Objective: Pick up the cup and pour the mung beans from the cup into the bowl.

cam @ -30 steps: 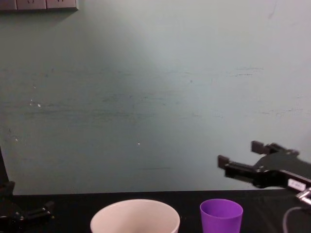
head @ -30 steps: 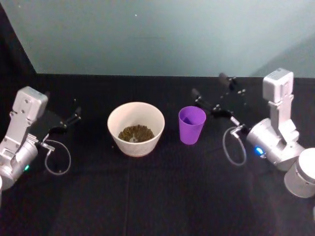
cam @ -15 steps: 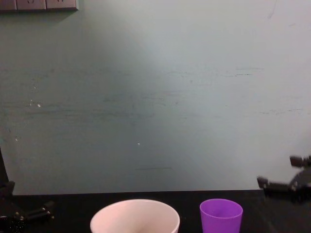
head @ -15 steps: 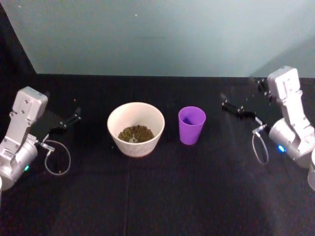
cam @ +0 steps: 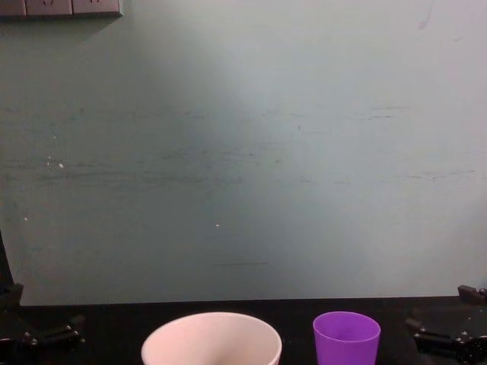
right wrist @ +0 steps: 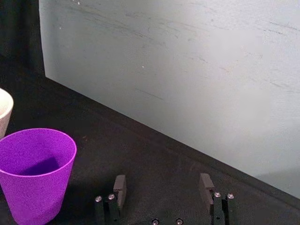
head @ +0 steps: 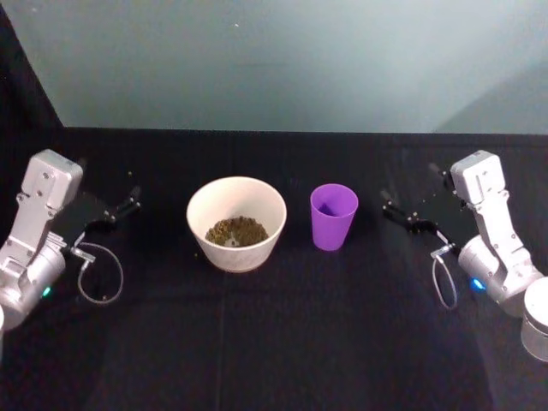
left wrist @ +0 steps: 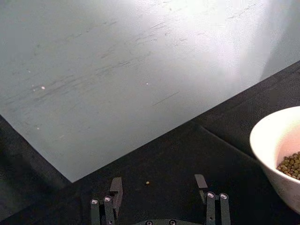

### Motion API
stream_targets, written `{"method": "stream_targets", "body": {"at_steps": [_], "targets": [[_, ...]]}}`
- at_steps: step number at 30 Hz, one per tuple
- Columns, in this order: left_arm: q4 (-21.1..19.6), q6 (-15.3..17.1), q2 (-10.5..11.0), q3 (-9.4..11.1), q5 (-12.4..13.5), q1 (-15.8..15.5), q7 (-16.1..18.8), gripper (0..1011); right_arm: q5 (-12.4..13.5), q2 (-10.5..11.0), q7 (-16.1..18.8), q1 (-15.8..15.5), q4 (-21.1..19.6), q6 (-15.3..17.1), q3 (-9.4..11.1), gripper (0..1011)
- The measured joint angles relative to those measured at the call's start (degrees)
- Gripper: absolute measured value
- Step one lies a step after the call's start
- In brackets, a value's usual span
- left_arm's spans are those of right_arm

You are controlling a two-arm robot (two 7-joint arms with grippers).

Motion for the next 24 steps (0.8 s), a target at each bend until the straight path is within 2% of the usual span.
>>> {"method": "stream_targets", "body": {"at_steps": [24], "targets": [[0.0,0.0,0.0,0.0,0.0,0.0,0.0,1000,0.2,0.3,0.4,0.3,0.0,0.4,-0.2,1000]]}}
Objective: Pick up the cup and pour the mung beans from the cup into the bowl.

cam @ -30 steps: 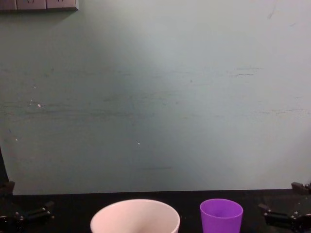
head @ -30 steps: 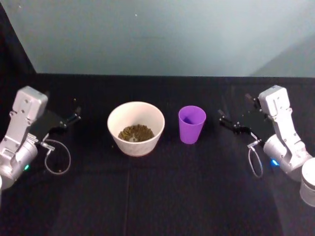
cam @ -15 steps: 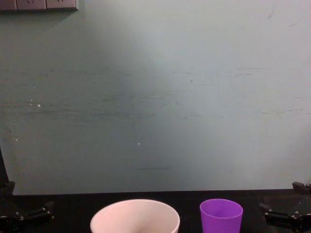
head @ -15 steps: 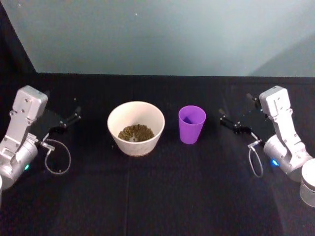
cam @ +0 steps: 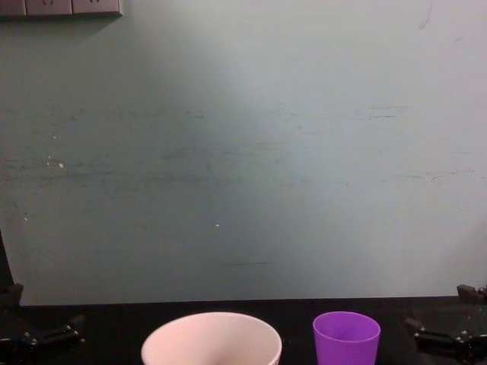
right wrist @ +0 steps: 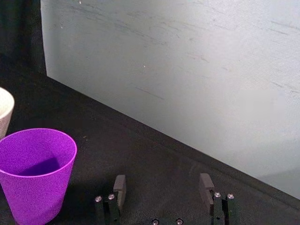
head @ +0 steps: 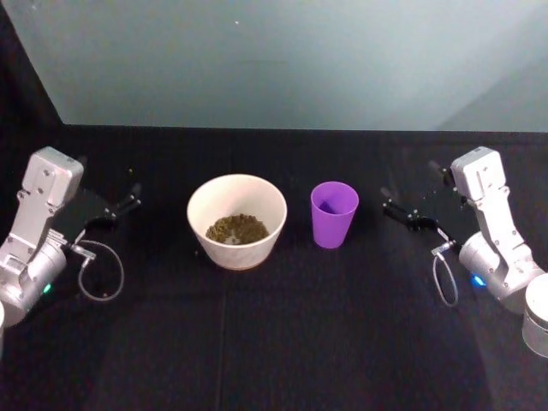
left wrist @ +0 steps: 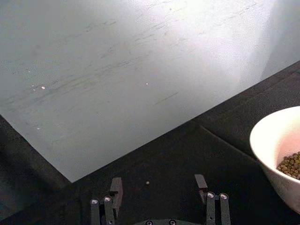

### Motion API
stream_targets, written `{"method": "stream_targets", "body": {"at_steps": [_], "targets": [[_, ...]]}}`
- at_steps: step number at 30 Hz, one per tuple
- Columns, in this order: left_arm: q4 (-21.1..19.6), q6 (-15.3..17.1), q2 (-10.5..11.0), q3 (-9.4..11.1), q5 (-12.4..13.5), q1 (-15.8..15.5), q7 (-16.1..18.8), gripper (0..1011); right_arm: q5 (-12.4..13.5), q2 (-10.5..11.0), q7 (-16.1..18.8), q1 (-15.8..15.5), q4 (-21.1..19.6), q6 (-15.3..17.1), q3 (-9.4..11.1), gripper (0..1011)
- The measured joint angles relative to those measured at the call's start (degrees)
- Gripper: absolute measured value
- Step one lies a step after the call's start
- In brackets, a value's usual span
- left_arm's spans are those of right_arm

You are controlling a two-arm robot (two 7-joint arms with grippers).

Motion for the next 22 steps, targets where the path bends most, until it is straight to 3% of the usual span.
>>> {"method": "stream_targets", "body": {"at_steps": [22], "targets": [[0.0,0.0,0.0,0.0,0.0,0.0,0.0,1000,0.1,0.0,0.1,0.0,0.0,0.1,0.0,1000]]}}
